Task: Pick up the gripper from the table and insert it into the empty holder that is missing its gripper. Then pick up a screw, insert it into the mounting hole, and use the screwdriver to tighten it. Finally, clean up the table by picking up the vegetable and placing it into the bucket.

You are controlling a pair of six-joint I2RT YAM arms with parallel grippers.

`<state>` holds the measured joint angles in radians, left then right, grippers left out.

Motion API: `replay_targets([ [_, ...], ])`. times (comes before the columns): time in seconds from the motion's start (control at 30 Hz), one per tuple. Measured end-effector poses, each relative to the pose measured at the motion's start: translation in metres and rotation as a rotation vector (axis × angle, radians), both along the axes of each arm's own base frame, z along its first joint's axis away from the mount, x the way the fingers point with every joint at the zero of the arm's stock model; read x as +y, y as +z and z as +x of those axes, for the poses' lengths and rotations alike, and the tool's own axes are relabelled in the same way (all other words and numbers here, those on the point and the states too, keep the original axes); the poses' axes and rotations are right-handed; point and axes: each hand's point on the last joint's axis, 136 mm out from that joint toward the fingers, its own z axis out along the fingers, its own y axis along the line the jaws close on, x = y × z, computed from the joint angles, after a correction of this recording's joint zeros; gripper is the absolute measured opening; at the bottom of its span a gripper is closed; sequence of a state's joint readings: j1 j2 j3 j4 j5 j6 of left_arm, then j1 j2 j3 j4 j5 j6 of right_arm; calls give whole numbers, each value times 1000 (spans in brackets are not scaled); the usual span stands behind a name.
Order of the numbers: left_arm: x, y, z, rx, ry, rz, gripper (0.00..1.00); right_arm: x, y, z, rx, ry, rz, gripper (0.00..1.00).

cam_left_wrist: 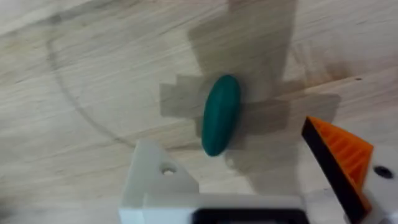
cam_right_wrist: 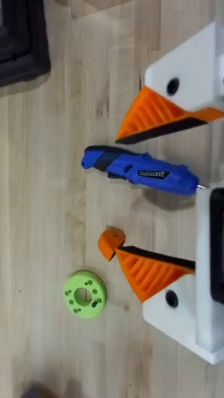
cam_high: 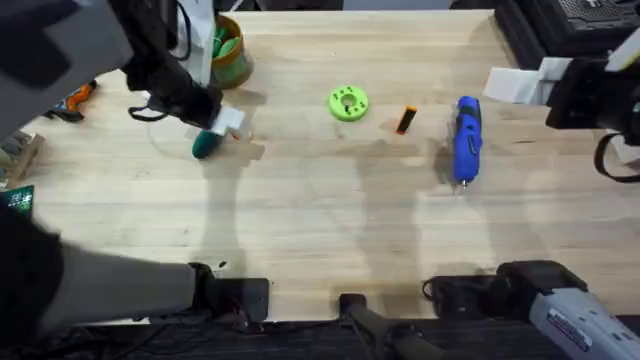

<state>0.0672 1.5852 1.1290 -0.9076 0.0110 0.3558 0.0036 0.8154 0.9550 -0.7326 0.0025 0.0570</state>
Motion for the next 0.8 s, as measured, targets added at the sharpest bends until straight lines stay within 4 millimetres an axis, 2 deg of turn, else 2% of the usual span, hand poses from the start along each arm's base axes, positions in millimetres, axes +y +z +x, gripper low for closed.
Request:
replay_targets([
  [0.2, 14, -49, 2, 113, 3, -15, 986, 0, 0, 0, 0, 0, 0, 947],
  [0.3, 14, -53, 5, 119, 5, -52, 993, 0, 0, 0, 0, 0, 0, 947],
  [0.33, 16, -53, 7, 113, 9, -52, 960, 0, 0, 0, 0, 0, 0, 947],
  [0.37, 16, -53, 7, 113, 9, -57, 856, 0, 0, 0, 0, 0, 0, 947],
  [0.47, 14, -53, 7, 113, 5, -67, 413, 0, -2, -1, 10, 0, 0, 947],
  [0.53, 12, -52, 6, 113, 3, -76, 84, 0, -2, -1, 9, 0, 0, 947],
  [0.57, 12, -52, 7, 113, 0, -77, 25, 0, -2, -1, 9, 0, 0, 948],
  [0.6, 12, -52, 7, 113, -1, -78, 9, 0, -2, -1, 9, 0, 0, 948],
  [0.8, 11, -52, 6, 114, 8, -84, 3, 0, -2, -1, 9, 0, 0, 947],
])
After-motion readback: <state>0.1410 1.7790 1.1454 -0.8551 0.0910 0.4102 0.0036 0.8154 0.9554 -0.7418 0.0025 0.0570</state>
